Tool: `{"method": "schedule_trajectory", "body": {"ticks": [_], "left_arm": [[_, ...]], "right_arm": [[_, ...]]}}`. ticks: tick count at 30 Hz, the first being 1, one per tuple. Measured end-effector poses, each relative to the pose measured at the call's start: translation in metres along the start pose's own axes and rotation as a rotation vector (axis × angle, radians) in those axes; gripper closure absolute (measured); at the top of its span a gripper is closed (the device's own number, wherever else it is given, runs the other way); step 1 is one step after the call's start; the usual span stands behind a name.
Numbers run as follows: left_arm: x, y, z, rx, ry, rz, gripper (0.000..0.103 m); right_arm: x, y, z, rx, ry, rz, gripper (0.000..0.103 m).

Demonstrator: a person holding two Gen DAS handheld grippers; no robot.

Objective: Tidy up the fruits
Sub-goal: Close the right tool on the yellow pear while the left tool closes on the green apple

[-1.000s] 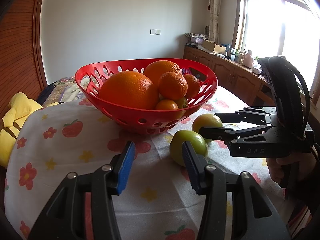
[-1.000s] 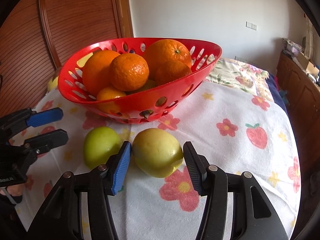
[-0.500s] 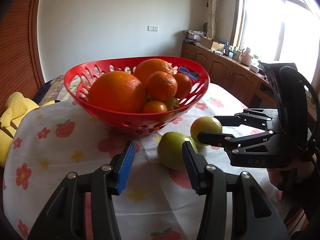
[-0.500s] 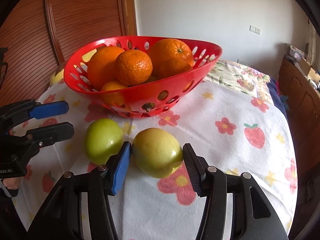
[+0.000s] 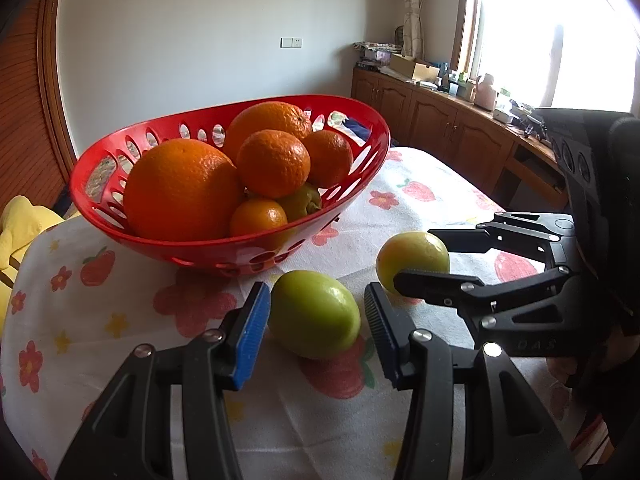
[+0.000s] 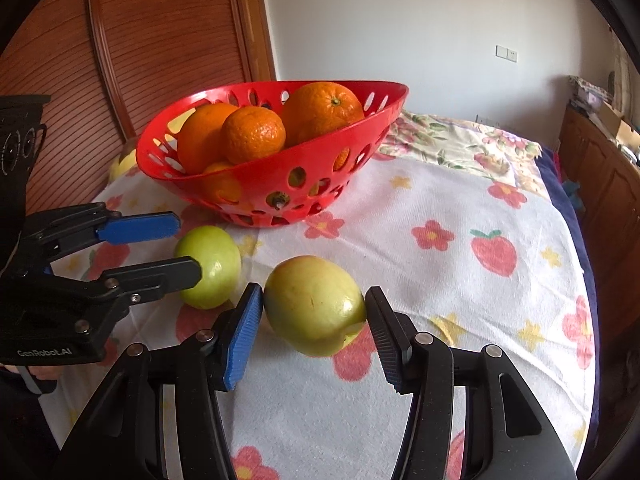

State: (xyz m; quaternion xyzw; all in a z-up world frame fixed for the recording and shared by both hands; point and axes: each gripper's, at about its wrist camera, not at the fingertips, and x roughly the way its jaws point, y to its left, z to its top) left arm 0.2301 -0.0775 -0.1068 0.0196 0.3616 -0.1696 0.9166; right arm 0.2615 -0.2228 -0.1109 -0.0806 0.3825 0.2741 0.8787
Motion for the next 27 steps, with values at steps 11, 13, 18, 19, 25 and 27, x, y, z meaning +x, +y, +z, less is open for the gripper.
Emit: {"method": "schedule_trajectory", "body": {"ticks": [11,13,18,19,25,27], "left_arm": [[0.016,-0.002,0.002,0.005,0.034,0.038,0.049],[0.017,-0.002,0.002,0.008,0.035,0.041,0.049],[0.025,-0.007,0.007,0.021,0.054,0.046,0.048],[0.026,-0.007,0.008,0.021,0.060,0.044,0.048],[0.031,-0.002,0.008,-0.019,0.108,-0.008,0.047],[0.029,-0.001,0.005,-0.021,0.109,-0.018,0.048]], "right_arm": [[0.003,-0.001,-0.004,-0.007,-0.005,0.012,0.049],[0.003,-0.001,-0.004,-0.006,-0.005,0.012,0.049],[0.004,-0.001,-0.004,-0.005,-0.005,0.012,0.048],[0.004,-0.001,-0.004,-0.006,-0.005,0.012,0.048],[0.004,-0.001,-0.004,-0.012,-0.004,0.006,0.048],[0.004,0.000,-0.005,-0.016,-0.002,0.001,0.048]]}}
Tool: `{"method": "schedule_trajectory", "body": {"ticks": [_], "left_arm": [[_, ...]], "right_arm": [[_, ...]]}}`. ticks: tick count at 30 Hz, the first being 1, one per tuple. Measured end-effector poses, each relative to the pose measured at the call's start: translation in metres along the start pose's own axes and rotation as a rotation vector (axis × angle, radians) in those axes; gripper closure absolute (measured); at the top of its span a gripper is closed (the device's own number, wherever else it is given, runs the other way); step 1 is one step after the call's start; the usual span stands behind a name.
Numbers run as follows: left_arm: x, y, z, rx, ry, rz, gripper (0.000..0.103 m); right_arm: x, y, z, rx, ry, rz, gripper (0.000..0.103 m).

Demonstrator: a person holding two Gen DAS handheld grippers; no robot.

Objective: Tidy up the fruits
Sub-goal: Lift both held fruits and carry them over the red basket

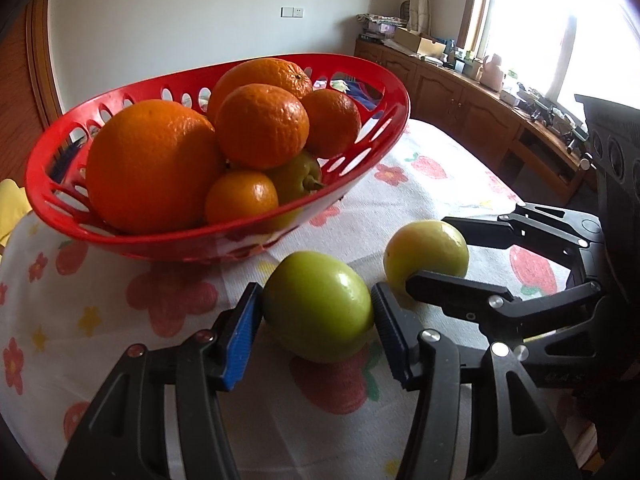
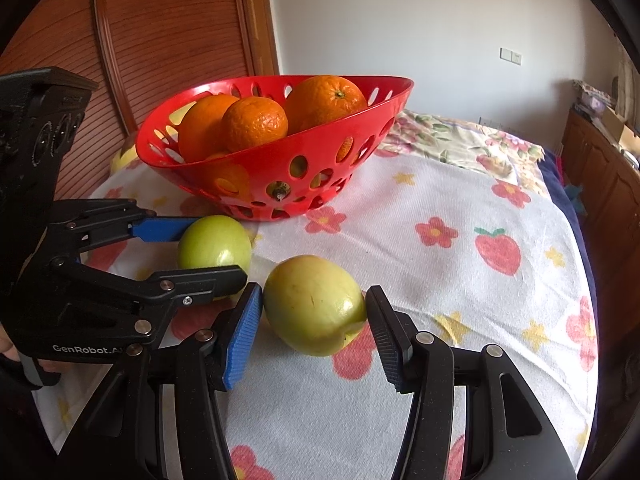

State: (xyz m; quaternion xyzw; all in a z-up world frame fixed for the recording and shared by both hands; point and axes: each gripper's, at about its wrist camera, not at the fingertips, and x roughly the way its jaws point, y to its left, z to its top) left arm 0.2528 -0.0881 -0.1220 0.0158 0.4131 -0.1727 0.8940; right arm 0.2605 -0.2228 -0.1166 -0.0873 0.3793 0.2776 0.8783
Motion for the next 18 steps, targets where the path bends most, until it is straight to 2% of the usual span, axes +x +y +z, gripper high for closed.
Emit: {"method": "schedule_trajectory", "body": {"ticks": [6,12,18], "left_arm": [[-0.011,-0.003,-0.007,0.008,-0.015,0.005,0.049],[-0.037,-0.001,-0.011,0.016,-0.065,-0.007,0.049],[-0.077,0.002,-0.007,-0.002,-0.144,-0.051,0.049]], "right_arm": [[-0.001,0.004,0.000,-0.003,0.010,-0.014,0.048],[-0.006,0.010,-0.003,-0.010,0.014,-0.031,0.049],[-0.024,0.014,0.002,-0.002,-0.018,-0.025,0.049]]}}
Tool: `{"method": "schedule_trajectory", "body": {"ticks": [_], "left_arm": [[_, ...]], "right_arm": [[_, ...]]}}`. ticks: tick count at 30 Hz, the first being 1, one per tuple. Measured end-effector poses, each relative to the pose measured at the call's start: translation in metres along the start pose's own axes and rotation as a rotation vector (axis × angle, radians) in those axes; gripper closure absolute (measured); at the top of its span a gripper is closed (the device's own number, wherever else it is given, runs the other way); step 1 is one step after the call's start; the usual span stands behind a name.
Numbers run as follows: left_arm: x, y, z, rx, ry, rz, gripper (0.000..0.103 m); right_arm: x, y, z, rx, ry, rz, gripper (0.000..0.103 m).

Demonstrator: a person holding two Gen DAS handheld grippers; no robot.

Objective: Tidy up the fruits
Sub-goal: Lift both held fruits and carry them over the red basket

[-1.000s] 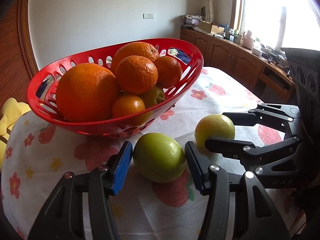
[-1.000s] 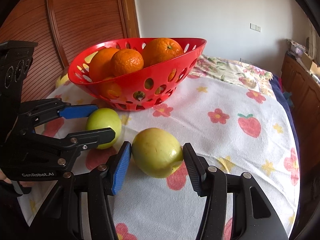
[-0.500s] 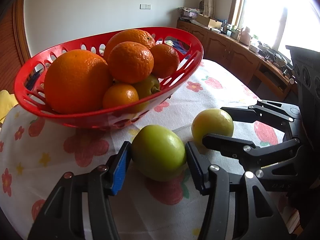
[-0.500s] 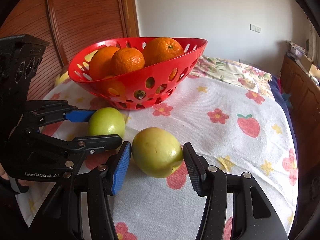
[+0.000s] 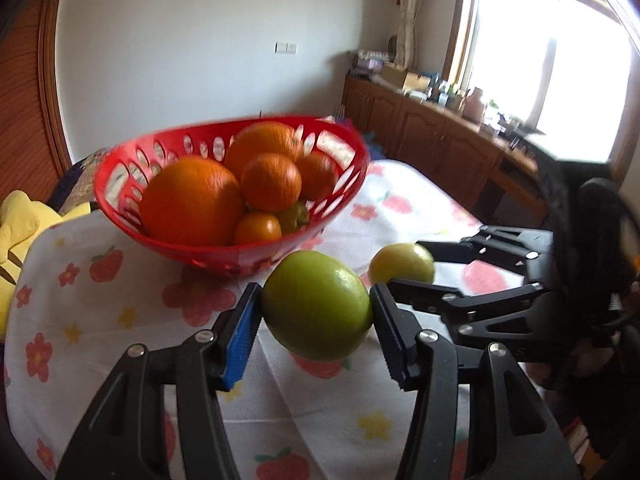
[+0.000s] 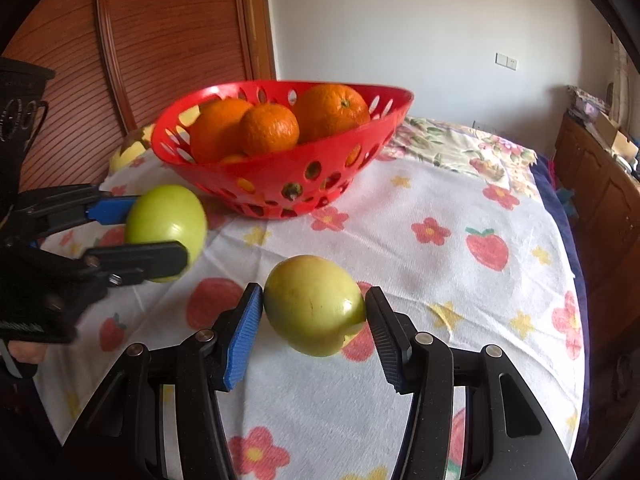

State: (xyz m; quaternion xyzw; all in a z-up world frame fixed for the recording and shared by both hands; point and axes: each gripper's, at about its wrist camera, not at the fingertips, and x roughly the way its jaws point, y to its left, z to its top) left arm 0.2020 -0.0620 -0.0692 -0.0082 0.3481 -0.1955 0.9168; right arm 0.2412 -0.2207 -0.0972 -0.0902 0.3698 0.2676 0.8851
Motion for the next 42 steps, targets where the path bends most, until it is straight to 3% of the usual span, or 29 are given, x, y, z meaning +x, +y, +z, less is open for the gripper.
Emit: {"method": "schedule_trajectory", "body": {"ticks": [6,14,21,33,42], "left_arm": [[-0.036,0.007,0.020,0.028,-0.091,0.026,0.049],[-0.034,0.033,0.050,0.033,-0.127,0.094,0.049],[-0.014,0.061,0.067,0.024,-0.126,0.144,0.049],[0.014,0.098,0.085,0.005,-0.107,0.177,0.049],[0.024,0.115,0.089,-0.010,-0.097,0.186,0.049]], "right_arm": [[-0.022,0.001,0.017,-0.005,-0.052,-0.006,0.049],[-0.036,0.001,0.058,-0.044,-0.120,-0.007,0.049],[-0.016,-0.001,0.106,-0.094,-0.144,0.015,0.049],[0.054,-0.002,0.178,-0.117,-0.088,0.071,0.049],[0.095,-0.003,0.198,-0.138,0.013,0.062,0.049]]}}
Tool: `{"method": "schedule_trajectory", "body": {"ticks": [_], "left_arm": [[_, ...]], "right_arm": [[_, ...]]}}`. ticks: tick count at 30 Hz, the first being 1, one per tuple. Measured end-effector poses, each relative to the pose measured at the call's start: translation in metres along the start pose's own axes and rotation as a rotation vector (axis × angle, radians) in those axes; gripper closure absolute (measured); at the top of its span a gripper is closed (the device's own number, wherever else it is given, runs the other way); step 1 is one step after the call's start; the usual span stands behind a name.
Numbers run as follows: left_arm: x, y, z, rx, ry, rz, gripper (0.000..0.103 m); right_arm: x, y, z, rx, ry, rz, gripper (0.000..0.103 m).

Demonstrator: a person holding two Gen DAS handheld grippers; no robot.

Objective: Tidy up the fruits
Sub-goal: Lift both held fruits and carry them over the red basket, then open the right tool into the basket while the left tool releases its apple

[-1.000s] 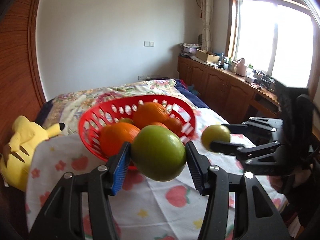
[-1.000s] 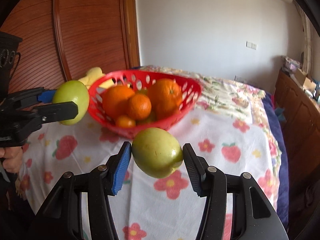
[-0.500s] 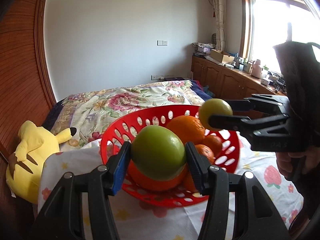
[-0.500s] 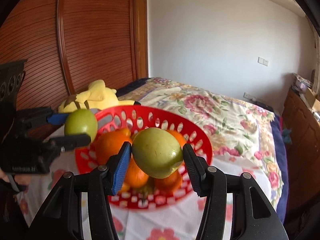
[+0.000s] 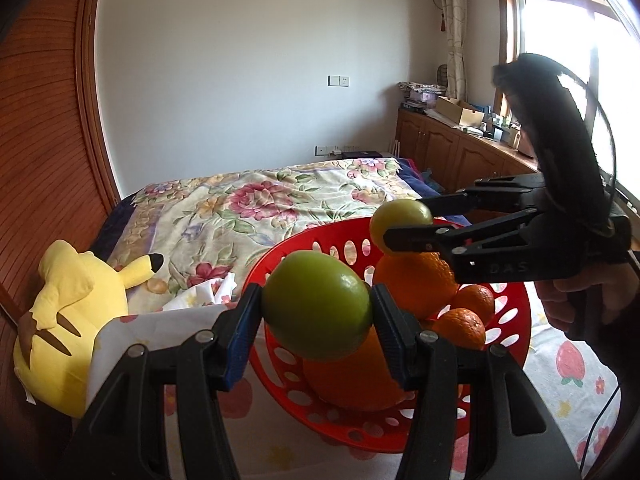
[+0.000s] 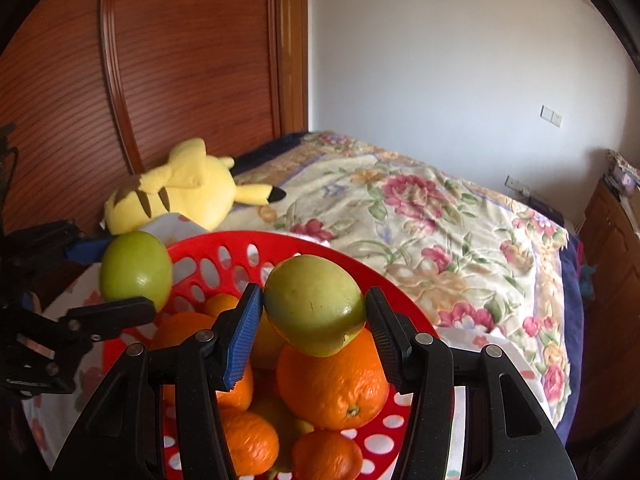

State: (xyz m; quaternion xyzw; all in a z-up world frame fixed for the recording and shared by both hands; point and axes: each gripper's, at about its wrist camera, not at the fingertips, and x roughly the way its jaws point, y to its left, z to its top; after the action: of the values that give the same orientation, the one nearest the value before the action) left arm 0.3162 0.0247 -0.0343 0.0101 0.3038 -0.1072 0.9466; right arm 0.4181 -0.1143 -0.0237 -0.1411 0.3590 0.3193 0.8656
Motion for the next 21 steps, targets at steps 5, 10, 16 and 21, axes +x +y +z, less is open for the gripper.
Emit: {"method": "schedule_trajectory", "body": {"ticks": [5,10,16,21], "left_arm": [[0.003,0.001,0.001,0.002,0.004,-0.002,0.049],[0.007,0.003,0.003,-0.001,0.009,0.009,0.049],[0.013,0.005,0.003,0.002,0.027,0.028,0.049],[0.018,0.009,0.004,-0.001,0.043,0.038,0.049]], "right_arm": [[0.007,-0.007,0.006,0.046,0.025,0.023,0.049],[0.017,0.008,0.012,-0.003,0.036,0.028,0.049],[0.035,0.016,0.014,-0.033,0.086,0.029,0.049],[0.035,0.012,0.014,-0.015,0.102,0.043,0.049]]}}
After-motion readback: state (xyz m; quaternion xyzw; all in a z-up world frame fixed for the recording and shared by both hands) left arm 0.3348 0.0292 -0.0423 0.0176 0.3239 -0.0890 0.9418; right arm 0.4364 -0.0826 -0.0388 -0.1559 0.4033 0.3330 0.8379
